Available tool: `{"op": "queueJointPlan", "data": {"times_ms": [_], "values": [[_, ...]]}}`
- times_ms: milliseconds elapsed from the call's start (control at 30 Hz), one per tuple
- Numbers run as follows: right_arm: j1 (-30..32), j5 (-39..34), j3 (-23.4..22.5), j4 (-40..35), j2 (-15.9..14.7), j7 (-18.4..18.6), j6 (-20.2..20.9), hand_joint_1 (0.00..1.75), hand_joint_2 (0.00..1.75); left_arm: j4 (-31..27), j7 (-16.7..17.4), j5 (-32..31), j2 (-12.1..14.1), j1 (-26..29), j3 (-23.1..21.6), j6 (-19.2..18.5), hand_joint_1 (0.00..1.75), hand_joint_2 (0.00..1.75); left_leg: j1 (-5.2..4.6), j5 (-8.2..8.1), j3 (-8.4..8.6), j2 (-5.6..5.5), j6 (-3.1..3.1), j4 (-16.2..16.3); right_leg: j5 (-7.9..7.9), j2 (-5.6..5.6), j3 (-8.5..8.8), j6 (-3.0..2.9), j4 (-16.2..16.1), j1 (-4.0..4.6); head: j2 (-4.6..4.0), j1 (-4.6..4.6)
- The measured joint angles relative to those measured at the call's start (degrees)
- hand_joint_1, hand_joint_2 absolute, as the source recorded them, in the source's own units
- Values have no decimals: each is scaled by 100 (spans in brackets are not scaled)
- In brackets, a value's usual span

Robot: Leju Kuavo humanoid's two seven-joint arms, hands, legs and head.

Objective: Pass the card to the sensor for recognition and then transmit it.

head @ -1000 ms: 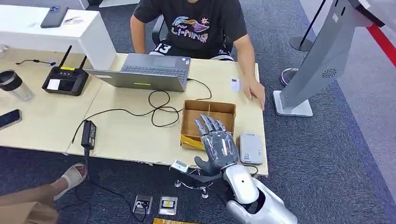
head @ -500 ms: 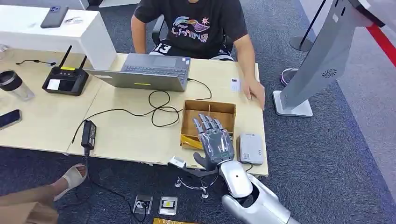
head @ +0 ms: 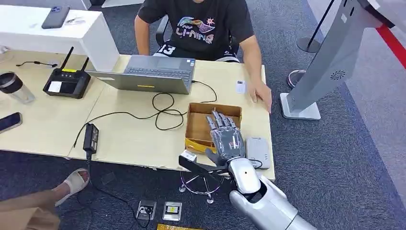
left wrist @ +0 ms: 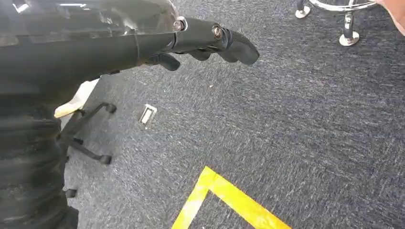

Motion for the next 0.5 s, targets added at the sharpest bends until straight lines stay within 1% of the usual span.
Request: {"op": "queueJointPlan", "data": {"times_ms": [67, 100, 300, 333, 433, 500], "values": [[-9, 2, -48, 72, 0, 22, -9, 45, 175, 0, -2, 0, 0, 4, 0, 0, 0, 175, 0, 0, 0, 0, 0, 0, 0, 0, 0, 0, 0, 0, 0, 0], [-20, 4, -61, 105, 0, 35, -13, 40, 175, 0, -2, 0, 2, 4, 0, 0, 0, 175, 0, 0, 0, 0, 0, 0, 0, 1, 0, 0, 0, 0, 0, 0], [-63, -2, -133, 264, -4, 107, -55, 52, 175, 0, -68, 0, 2, 4, 0, 0, 0, 175, 0, 0, 1, 0, 0, 0, 0, 1, 0, 0, 0, 0, 0, 0], [-63, -9, -151, 284, -9, 122, -61, 51, 175, 0, -94, 0, 0, 3, 0, 0, 0, 175, 0, 0, 1, 0, 0, 0, 0, 1, 0, 0, 0, 0, 0, 0], [-62, -24, -221, 326, -28, 186, -63, 54, 175, 0, -166, -9, 0, 2, 0, 0, 0, 175, 0, 0, 2, 0, 0, 1, 0, 2, -1, 0, 0, 0, 0, 0], [-56, -35, -267, 345, -50, 208, -61, 66, 175, 0, -199, -26, 0, 1, 0, 0, 0, 175, 0, 0, 2, 0, 0, 1, 0, 3, -1, 0, 0, 0, 0, 0]]}}
